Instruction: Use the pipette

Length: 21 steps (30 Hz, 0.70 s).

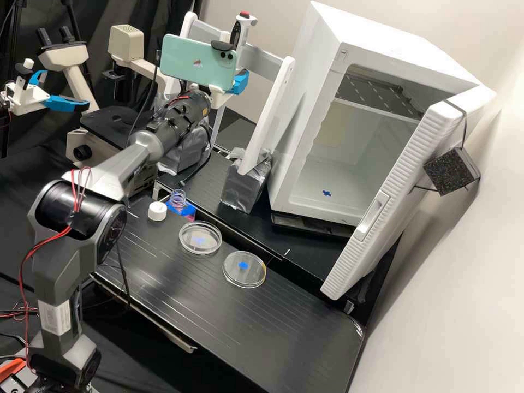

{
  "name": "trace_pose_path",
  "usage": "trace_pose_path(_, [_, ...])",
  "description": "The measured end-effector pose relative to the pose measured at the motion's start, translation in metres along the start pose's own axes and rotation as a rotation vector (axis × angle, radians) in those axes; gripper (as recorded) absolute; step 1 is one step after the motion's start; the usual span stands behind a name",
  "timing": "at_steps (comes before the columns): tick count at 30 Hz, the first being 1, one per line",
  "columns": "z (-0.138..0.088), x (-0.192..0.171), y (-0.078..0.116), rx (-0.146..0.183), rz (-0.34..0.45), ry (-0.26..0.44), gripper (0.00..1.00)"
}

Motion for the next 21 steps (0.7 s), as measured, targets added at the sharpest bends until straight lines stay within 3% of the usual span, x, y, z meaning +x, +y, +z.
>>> trace_pose_path(7, [0.005, -0.016, 0.007, 0.013, 0.001, 0.005, 0.0])
trace_pose_path(12, [0.005, -0.035, 0.015, 0.04, 0.038, 0.04, 0.0])
trace_pose_path(15, [0.005, -0.042, 0.015, 0.077, 0.058, 0.059, 0.0])
trace_pose_path(21, [0.009, -0.055, 0.009, 0.093, 0.057, 0.073, 0.0])
